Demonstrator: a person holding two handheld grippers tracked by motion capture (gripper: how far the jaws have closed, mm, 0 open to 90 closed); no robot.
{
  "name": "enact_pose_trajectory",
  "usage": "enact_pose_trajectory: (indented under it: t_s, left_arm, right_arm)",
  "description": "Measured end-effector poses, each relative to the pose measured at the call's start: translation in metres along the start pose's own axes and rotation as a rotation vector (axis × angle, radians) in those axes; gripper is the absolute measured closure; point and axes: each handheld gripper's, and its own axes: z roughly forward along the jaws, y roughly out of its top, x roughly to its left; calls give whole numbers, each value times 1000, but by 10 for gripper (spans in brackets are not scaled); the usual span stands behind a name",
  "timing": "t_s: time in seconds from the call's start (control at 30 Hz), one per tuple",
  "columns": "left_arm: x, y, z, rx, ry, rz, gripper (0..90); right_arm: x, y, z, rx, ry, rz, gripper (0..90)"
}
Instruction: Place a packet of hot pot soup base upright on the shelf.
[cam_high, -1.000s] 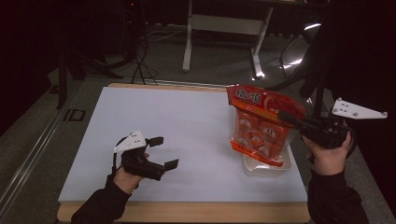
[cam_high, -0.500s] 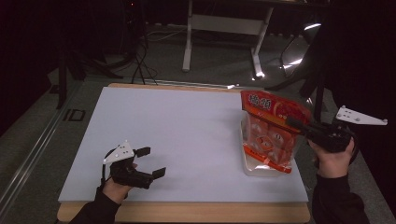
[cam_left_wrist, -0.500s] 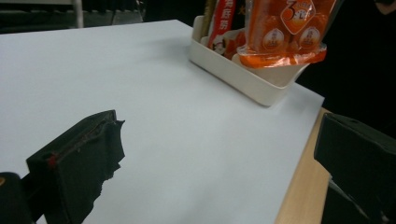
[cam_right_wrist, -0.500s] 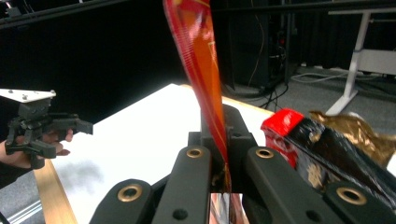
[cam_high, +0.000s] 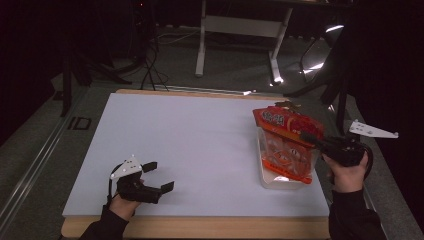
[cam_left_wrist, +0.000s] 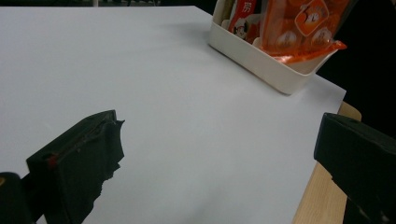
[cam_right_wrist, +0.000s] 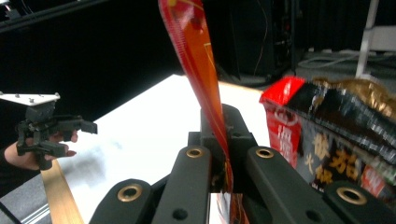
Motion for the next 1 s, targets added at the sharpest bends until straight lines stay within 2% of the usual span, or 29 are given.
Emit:
enact_pose_trajectory:
  t_s: [0.07, 0.13, 0.23, 0.4, 0.6, 0.63, 0.67, 0.73, 0.83, 0.9, 1.0]
  left_arm:
    - [0, -1, 1, 7, 4, 0, 10]
    - [1, -2, 1, 6, 6, -3, 10]
    - [2, -3, 1, 5, 10, -9, 10]
    - [2, -4, 3, 10, 9, -7, 10]
    - [2, -5, 3, 11, 15, 0, 10]
    - [2, -5, 3, 9, 14, 2, 10]
    - [2, -5, 3, 9, 15, 2, 10]
    - [2, -5, 4, 9, 12, 1, 10]
    - [2, -5, 4, 7, 11, 9, 10]
    - [1, -5, 4, 8, 9, 10, 10]
    - [2, -6, 5, 8, 1, 15, 10]
  right_arm:
    - [-3, -6, 4, 18, -15, 10, 900]
    - [-8, -15, 6, 17, -10, 35, 900]
    - [-16, -24, 3, -15, -3, 74, 900]
    - [-23, -34, -7, -35, -22, 100, 900]
    - [-23, -44, -11, -1, -80, 67, 899]
    - [-25, -49, -10, 4, -78, 74, 897]
    - [-27, -53, -10, -2, -57, 90, 896]
    - [-25, -55, -10, -3, -64, 77, 895]
    - [-22, -52, -10, 9, -79, 65, 887]
    - [-18, -48, -9, 25, -102, 35, 852]
    - [-11, -41, -9, 34, -128, 14, 775]
